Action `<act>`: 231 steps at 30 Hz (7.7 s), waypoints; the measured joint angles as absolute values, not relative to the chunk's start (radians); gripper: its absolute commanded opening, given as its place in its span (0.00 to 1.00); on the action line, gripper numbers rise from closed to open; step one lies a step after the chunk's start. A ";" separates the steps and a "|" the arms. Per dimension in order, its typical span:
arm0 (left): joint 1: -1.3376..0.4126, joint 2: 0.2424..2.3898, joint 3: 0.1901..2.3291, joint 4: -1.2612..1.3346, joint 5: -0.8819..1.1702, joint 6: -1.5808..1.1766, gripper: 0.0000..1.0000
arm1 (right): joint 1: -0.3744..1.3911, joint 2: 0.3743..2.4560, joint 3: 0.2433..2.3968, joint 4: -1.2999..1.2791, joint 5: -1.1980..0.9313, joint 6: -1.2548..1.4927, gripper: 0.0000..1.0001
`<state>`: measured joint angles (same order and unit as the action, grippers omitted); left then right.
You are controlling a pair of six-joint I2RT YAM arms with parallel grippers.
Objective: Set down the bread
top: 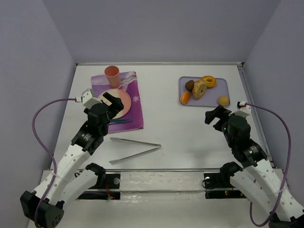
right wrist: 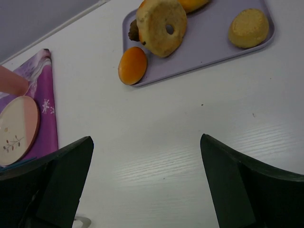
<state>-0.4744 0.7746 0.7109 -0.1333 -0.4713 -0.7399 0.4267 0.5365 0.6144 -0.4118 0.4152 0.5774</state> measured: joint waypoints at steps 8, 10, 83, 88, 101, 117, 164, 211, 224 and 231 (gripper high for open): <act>-0.463 0.794 0.711 -0.133 -0.465 -0.740 0.99 | 0.427 0.531 0.613 -0.390 0.370 0.520 1.00; -0.463 0.792 0.711 -0.133 -0.463 -0.740 0.99 | 0.427 0.531 0.596 -0.364 0.333 0.490 1.00; -0.450 0.573 0.647 -0.237 -0.446 -0.767 0.99 | 1.101 1.904 1.143 -0.103 -0.281 -0.360 0.42; -0.450 0.559 0.647 -0.237 -0.446 -0.767 0.99 | 1.101 1.901 1.142 -0.101 -0.269 -0.346 0.30; -0.450 0.529 0.647 -0.245 -0.446 -0.767 0.99 | 1.101 1.546 0.983 -0.020 -0.056 -0.174 0.30; -0.450 0.503 0.647 -0.244 -0.446 -0.768 0.99 | 0.809 1.258 0.911 -0.302 0.456 0.493 0.38; -0.450 0.475 0.628 -0.231 -0.452 -0.768 0.99 | 0.523 1.557 1.077 -0.416 0.375 0.538 0.33; -0.450 0.473 0.628 -0.229 -0.452 -0.768 0.99 | 0.944 2.265 1.916 -0.239 0.013 0.165 0.62; -0.450 0.473 0.615 -0.229 -0.448 -0.768 0.99 | 0.944 2.078 1.750 -0.223 0.081 0.177 0.58; -0.450 0.473 0.615 -0.228 -0.442 -0.768 0.99 | 0.944 1.753 1.480 -0.138 0.258 0.189 0.59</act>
<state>-0.4500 0.4732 0.6151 -0.2283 -0.4419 -0.7677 0.9440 1.7527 1.4796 -0.1379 0.2584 0.1890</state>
